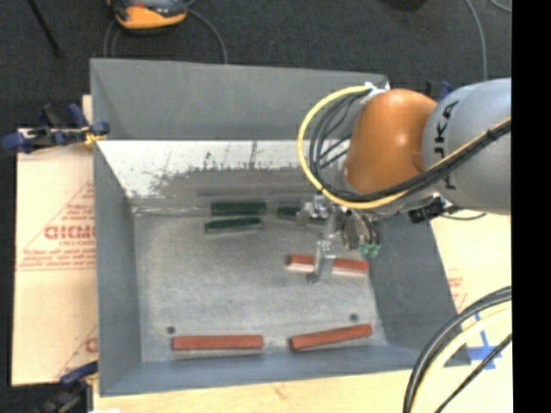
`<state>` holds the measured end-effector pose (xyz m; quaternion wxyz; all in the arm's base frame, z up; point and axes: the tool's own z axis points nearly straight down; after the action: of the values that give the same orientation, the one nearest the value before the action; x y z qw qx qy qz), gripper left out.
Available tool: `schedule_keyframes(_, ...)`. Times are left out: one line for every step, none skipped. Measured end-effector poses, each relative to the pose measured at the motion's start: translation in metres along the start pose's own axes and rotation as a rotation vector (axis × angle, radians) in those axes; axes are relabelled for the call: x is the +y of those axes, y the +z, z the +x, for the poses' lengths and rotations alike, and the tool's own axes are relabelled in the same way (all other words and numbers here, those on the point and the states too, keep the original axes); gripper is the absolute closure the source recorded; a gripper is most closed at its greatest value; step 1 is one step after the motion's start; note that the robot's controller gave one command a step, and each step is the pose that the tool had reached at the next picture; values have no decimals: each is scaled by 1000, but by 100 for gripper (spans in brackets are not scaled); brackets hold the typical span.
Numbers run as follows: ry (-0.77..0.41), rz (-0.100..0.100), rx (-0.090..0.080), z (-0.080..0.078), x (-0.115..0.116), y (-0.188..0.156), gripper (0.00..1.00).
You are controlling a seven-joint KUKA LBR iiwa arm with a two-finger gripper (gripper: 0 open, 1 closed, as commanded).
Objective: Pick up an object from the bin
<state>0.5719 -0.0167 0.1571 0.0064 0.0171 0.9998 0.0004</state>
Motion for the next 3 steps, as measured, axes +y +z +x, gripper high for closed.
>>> schedule_keyframes(36, 2, 8, -2, -10, 23, 0)
schedule_keyframes(178, 2, 13, 5, 22, 17, 0)
schedule_keyframes(55, 1, 7, -7, -27, 48, 0)
